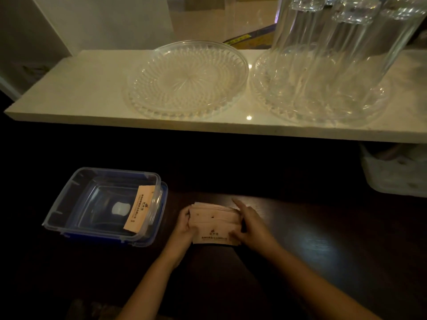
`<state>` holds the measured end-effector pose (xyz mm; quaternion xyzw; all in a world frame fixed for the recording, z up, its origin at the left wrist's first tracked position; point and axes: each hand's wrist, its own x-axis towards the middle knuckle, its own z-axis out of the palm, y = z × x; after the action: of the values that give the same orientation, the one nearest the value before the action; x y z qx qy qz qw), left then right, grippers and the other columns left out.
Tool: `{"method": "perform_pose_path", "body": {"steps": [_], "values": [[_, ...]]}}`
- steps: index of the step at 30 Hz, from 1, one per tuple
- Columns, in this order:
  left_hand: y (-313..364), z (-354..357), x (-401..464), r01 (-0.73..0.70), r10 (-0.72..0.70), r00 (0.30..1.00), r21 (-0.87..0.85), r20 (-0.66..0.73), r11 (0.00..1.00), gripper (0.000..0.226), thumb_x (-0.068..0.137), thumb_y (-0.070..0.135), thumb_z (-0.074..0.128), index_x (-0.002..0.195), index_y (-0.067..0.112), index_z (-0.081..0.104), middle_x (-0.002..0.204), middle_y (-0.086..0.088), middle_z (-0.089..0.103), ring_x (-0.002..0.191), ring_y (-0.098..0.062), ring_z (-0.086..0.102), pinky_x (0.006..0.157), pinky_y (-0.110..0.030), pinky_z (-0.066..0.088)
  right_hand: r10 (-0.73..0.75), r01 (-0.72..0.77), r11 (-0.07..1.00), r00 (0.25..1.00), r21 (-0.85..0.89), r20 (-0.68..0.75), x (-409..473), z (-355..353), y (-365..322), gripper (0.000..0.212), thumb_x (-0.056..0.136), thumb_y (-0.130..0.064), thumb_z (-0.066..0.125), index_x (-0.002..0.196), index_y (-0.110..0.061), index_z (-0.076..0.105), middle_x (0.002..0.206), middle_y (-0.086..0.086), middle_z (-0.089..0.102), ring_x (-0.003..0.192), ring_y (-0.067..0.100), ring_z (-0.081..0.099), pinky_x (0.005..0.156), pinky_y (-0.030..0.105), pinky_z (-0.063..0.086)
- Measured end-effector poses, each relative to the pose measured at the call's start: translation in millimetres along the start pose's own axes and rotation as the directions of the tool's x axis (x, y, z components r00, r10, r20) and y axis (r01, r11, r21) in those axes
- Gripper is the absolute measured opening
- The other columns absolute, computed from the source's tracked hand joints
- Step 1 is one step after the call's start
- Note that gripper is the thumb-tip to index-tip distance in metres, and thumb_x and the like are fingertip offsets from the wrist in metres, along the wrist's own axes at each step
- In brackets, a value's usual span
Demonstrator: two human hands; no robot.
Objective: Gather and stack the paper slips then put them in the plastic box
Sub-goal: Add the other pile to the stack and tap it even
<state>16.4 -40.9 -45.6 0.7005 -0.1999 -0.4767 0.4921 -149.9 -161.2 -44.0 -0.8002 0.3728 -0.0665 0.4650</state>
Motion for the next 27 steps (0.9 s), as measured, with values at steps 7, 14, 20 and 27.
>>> {"method": "perform_pose_path", "body": {"steps": [7, 14, 20, 27], "values": [[-6.4, 70.0, -32.1, -0.165, 0.024, 0.940, -0.392, -0.341, 0.905, 0.030, 0.081, 0.045, 0.049, 0.092, 0.026, 0.070, 0.085, 0.004, 0.073, 0.081, -0.008, 0.068, 0.064, -0.020, 0.051, -0.292, 0.269, 0.947, 0.949, -0.178, -0.117, -66.4, -12.4, 24.6, 0.074, 0.083, -0.008, 0.064, 0.142, -0.029, 0.024, 0.118, -0.009, 0.031, 0.105, -0.003, 0.038, 0.093, -0.002, 0.027], [-25.2, 111.1, -40.2, -0.124, 0.053, 0.924, -0.166, -0.378, 0.978, 0.026, 0.094, 0.022, 0.040, 0.098, 0.014, 0.064, 0.096, -0.006, 0.067, 0.090, -0.020, 0.063, 0.068, -0.019, 0.049, -0.199, 0.146, 0.964, 0.951, -0.223, -0.236, -103.3, 4.7, 50.8, 0.085, 0.076, 0.001, 0.070, 0.141, -0.022, 0.020, 0.120, 0.017, 0.050, 0.103, 0.010, 0.051, 0.087, 0.009, 0.038], [-25.4, 112.0, -34.5, -0.151, 0.063, 0.925, -0.212, -0.375, 0.965, 0.017, 0.090, 0.029, 0.047, 0.091, 0.029, 0.064, 0.105, 0.011, 0.066, 0.085, 0.008, 0.062, 0.063, -0.007, 0.047, -0.195, 0.125, 0.961, 0.938, -0.245, -0.286, -101.3, 15.4, 52.7, 0.081, 0.079, 0.001, 0.067, 0.142, -0.018, 0.021, 0.137, 0.021, 0.045, 0.116, 0.023, 0.053, 0.087, 0.026, 0.050], [-31.3, 109.1, -36.7, -0.206, 0.168, 0.935, -0.093, -0.311, 0.974, 0.028, 0.094, 0.031, 0.037, 0.114, 0.042, 0.053, 0.119, 0.015, 0.058, 0.110, 0.001, 0.051, 0.089, -0.021, 0.041, -0.189, 0.107, 0.956, 0.936, -0.274, -0.295, -102.1, 18.4, 50.7, 0.075, 0.083, -0.001, 0.063, 0.142, -0.015, 0.020, 0.143, 0.023, 0.038, 0.123, 0.031, 0.050, 0.090, 0.034, 0.050]]}}
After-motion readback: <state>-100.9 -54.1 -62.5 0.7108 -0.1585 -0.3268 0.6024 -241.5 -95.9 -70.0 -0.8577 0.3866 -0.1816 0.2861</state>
